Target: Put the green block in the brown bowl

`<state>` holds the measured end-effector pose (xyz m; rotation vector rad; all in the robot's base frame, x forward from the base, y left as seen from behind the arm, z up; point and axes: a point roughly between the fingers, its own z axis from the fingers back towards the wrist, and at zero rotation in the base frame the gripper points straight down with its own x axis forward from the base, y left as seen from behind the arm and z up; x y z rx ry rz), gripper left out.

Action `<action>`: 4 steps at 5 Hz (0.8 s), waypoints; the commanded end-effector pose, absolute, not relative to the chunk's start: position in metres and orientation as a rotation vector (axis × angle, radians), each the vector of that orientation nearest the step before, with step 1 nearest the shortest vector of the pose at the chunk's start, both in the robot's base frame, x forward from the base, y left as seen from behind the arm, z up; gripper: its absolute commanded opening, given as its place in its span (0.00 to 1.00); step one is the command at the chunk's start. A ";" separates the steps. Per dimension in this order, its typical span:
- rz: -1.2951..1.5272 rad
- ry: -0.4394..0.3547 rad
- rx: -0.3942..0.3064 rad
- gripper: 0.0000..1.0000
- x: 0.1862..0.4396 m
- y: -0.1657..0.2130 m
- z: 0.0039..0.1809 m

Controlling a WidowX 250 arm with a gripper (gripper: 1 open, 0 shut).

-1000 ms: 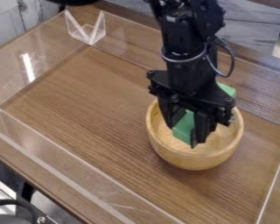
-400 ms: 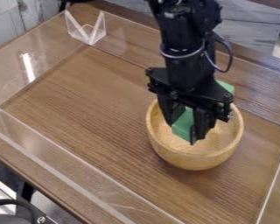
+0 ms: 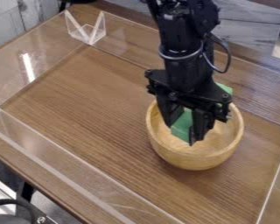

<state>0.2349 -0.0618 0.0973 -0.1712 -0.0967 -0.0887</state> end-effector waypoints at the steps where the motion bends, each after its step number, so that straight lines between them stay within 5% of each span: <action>1: -0.090 -0.161 -0.180 0.00 0.250 -0.060 0.112; 4: -0.087 -0.164 -0.190 0.00 0.254 -0.059 0.110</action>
